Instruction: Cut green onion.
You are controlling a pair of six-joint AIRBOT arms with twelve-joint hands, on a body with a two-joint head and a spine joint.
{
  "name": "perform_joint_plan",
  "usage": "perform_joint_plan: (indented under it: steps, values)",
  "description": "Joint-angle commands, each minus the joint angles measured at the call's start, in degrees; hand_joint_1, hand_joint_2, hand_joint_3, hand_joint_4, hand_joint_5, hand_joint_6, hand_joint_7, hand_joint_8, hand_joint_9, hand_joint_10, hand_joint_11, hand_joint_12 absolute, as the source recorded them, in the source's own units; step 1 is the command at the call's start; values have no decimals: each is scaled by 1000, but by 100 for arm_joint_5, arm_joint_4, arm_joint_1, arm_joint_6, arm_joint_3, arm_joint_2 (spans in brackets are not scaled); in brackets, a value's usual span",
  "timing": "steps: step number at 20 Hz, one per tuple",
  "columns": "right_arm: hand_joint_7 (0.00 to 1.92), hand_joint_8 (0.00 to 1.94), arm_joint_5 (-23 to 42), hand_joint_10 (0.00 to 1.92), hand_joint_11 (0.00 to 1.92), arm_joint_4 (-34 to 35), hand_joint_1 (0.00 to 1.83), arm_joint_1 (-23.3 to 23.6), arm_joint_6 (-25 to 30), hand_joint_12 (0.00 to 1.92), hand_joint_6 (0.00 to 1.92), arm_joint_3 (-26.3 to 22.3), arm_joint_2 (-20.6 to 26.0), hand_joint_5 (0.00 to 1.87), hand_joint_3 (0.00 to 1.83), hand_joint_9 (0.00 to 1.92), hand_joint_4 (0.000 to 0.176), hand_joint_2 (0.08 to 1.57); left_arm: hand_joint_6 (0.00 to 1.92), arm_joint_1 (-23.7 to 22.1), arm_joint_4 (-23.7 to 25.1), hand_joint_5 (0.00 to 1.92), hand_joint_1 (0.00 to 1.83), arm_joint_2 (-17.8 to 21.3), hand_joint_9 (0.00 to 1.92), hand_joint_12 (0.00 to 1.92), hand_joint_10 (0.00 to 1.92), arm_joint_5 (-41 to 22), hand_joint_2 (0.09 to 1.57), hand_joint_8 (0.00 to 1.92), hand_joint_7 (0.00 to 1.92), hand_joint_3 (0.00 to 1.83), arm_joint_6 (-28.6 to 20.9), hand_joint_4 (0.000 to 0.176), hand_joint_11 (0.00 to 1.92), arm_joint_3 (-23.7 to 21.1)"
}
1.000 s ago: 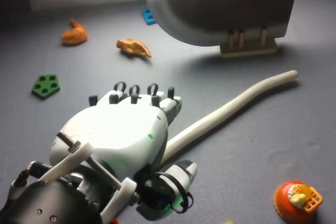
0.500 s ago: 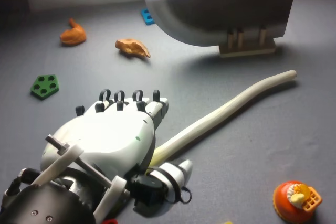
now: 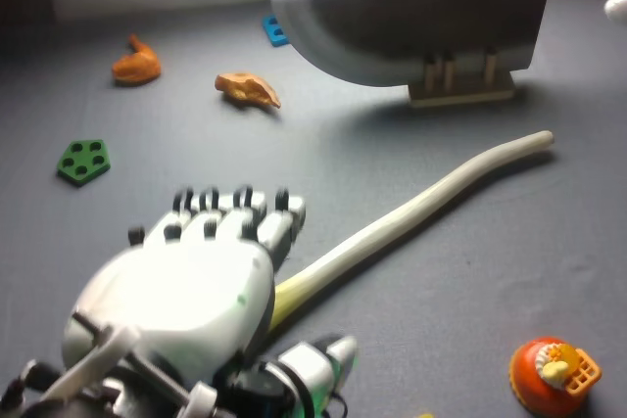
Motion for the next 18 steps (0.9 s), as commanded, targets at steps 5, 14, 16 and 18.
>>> perform_joint_plan:
  steps: [5,14,16,18]
  values:
    - [0,0,1369,0,0,-2288,906,-329,1984,0,0,35,-66,0,0,0,19,961,4,32,675,44,368,-78,37,194,4,363,1256,4,43,2,-79,53,0,27]
    - [0,0,1719,0,0,-3618,992,-713,3686,0,0,931,-703,0,0,0,12,955,1,674,992,53,479,-449,43,27,4,747,1326,2,27,18,-656,22,0,124]
    - [0,0,1840,0,0,-3925,1013,-815,3941,0,0,1156,-869,0,0,0,18,953,6,809,998,63,471,-464,55,19,8,780,1325,7,44,13,-656,28,8,114]
    - [0,0,1918,0,0,-4282,1000,-862,4410,0,0,1404,-1018,0,0,0,7,956,2,923,990,72,438,-519,56,119,3,901,1341,6,53,0,-703,31,1,111]
